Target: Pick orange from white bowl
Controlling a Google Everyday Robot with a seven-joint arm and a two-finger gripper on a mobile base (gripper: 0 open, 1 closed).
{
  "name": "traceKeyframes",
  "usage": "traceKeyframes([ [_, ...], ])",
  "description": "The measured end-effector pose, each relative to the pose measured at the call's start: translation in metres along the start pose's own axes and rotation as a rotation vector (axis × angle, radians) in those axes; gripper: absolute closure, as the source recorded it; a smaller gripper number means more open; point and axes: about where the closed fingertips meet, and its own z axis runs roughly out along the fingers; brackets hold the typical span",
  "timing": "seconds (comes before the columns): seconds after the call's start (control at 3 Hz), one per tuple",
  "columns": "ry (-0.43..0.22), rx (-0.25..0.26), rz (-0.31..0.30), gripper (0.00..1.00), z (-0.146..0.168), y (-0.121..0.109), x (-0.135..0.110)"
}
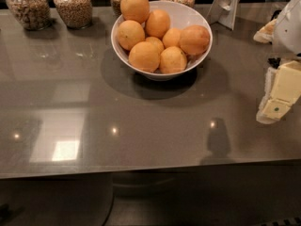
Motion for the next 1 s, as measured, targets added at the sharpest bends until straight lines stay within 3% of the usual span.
traceKeyframes([
  [0.33,0.0,0.0,0.0,0.0,0.0,0.0,0.0],
  [0.67,-0.062,0.037,-0.008,0.0,0.001,-0.011,-0.012],
  [1.0,-0.177,0.078,-0.029,0.0,0.007,-0.034,-0.04],
])
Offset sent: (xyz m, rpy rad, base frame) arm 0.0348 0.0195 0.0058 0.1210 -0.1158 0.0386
